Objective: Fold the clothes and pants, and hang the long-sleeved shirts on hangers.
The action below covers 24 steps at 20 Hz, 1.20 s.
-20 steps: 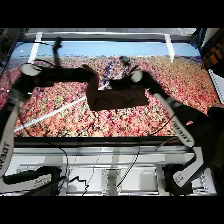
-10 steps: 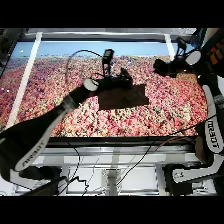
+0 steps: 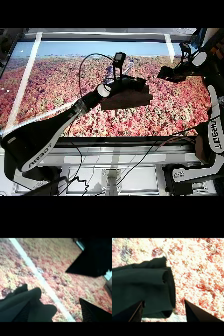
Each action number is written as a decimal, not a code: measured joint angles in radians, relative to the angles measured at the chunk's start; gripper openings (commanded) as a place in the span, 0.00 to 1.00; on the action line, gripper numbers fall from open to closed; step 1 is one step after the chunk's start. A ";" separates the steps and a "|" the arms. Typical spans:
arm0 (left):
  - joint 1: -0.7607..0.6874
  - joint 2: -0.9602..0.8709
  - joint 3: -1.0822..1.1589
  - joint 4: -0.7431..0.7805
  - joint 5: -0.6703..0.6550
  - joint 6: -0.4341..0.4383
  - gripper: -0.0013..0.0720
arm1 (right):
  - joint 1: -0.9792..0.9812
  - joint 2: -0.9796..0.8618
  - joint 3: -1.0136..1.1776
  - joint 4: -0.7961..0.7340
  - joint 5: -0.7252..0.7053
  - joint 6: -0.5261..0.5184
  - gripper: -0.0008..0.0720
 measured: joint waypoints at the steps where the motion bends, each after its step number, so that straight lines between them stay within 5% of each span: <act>1: 0.010 0.012 0.000 0.001 -0.003 -0.004 0.97 | 0.000 -0.005 -0.009 0.001 0.010 -0.024 0.79; 6: 0.063 0.057 0.001 0.004 -0.034 -0.006 0.97 | -0.015 -0.106 -0.031 0.029 0.095 -0.079 0.86; 18: 0.153 0.068 0.001 0.050 -0.135 -0.006 0.97 | -0.039 -0.399 -0.032 0.460 0.062 -0.098 0.85; 19: 0.158 0.068 0.001 0.050 -0.135 -0.006 0.97 | -0.026 -0.408 -0.032 0.490 0.059 -0.098 0.76; 21: 0.166 0.068 0.001 0.053 -0.135 -0.006 0.97 | 0.005 -0.422 -0.035 0.517 0.032 -0.099 0.15; 22: 0.171 0.068 0.001 0.053 -0.142 -0.006 0.91 | 0.023 -0.426 -0.035 0.526 0.018 -0.099 0.03; 23: 0.177 0.068 0.001 0.059 -0.149 -0.006 0.66 | 0.037 -0.428 -0.033 0.566 0.011 -0.099 0.03; 24: 0.186 0.070 0.001 0.076 -0.166 -0.006 0.29 | 0.050 -0.428 -0.026 0.612 -0.004 -0.102 0.03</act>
